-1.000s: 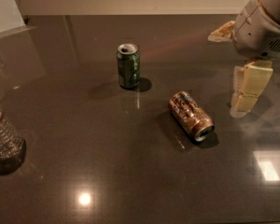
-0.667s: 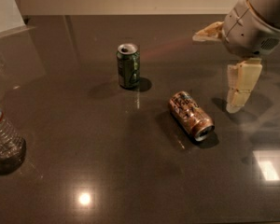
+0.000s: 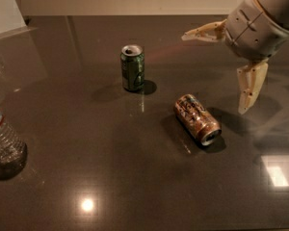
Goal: Place orange can upright
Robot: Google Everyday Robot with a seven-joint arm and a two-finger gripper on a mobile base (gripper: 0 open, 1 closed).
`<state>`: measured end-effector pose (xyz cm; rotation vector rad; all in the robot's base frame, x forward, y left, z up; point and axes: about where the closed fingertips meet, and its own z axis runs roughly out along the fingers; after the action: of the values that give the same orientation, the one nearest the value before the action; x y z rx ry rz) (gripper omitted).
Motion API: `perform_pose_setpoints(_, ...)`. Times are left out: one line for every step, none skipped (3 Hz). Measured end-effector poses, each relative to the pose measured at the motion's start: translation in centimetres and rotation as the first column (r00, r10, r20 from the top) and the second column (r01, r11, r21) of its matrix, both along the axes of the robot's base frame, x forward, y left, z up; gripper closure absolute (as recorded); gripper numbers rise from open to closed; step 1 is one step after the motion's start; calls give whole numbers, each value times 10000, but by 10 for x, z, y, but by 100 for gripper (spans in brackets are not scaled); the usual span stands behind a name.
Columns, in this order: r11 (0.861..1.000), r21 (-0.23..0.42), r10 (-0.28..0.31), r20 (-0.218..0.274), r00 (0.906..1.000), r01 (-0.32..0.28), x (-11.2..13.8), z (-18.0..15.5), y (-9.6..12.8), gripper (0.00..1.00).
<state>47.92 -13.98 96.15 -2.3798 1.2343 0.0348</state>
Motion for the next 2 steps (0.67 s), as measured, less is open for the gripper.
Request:
perform_pose_setpoints(9865, -411, 1613, 758, 9840, -1585, -9, -8, 3, 0)
perform_pose_setpoints(9470, -1133, 3140, 1272, 9409, -3007, -17, -23, 2, 0)
